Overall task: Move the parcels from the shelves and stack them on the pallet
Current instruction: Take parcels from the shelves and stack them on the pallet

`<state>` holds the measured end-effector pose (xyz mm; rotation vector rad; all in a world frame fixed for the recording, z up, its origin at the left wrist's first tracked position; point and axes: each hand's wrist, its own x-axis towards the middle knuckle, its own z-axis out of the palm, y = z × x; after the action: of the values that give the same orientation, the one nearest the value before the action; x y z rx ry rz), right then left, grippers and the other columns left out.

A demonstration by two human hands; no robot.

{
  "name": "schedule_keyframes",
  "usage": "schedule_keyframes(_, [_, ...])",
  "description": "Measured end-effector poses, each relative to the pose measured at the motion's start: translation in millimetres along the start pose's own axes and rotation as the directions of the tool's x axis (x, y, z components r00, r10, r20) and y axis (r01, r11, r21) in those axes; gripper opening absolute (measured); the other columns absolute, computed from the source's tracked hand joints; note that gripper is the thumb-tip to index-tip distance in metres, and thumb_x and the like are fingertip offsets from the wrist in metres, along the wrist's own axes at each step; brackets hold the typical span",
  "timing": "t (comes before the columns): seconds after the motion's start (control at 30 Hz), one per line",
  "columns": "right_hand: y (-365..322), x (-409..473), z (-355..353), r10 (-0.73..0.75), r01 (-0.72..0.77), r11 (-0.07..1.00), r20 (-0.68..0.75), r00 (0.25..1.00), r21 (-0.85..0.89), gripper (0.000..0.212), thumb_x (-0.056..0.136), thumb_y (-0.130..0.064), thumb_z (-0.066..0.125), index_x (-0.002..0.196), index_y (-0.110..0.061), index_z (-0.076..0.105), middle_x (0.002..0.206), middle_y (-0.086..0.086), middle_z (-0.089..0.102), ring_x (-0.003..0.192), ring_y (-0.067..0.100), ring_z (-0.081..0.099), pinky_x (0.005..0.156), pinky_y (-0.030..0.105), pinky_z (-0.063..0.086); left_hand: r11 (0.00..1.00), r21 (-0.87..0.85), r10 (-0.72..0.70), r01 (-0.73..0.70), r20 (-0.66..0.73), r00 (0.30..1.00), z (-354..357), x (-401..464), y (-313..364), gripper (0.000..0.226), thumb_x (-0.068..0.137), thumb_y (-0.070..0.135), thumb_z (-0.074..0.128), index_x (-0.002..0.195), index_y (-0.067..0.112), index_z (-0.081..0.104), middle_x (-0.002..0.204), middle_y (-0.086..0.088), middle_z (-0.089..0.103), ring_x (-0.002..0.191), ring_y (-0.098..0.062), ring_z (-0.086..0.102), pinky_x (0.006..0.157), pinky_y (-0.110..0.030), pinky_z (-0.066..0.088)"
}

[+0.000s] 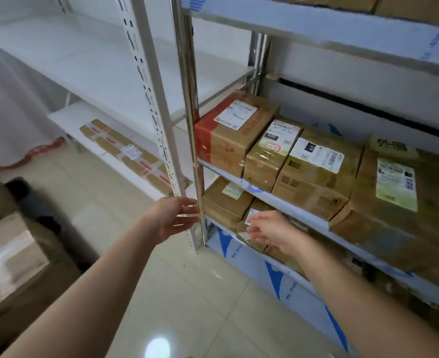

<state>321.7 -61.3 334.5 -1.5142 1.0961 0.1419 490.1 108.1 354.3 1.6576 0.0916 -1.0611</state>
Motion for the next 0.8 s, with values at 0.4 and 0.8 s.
schedule_keyframes(0.4, [5.4, 165.9, 97.0, 0.086, -0.101, 0.978, -0.087, 0.993, -0.183, 0.03, 0.097, -0.012, 0.051, 0.125, -0.014, 0.061, 0.122, 0.006, 0.063, 0.113, 0.025, 0.06, 0.094, 0.036, 0.052, 0.994, 0.066, -0.093, 0.092, 0.009, 0.996, -71.1, 153.8, -35.0, 0.016, 0.099, 0.013, 0.053, 0.106, 0.007, 0.067, 0.098, -0.009, 0.073, 0.085, -0.025, 0.069, 0.081, -0.033, 0.056])
schedule_keyframes(0.8, [71.7, 300.0, 125.0, -0.227, 0.025, 0.693, -0.184, 0.956, -0.721, 0.084, 0.093, -0.027, 0.061, 0.157, -0.023, 0.006, 0.165, -0.001, -0.005, 0.151, 0.028, 0.005, 0.12, 0.052, 0.021, 0.975, -0.013, -0.22, 0.221, 0.053, 0.974, -57.1, 262.7, -136.3, 0.019, 0.096, 0.015, 0.058, 0.113, 0.01, 0.064, 0.114, -0.008, 0.07, 0.102, -0.028, 0.068, 0.082, -0.032, 0.055])
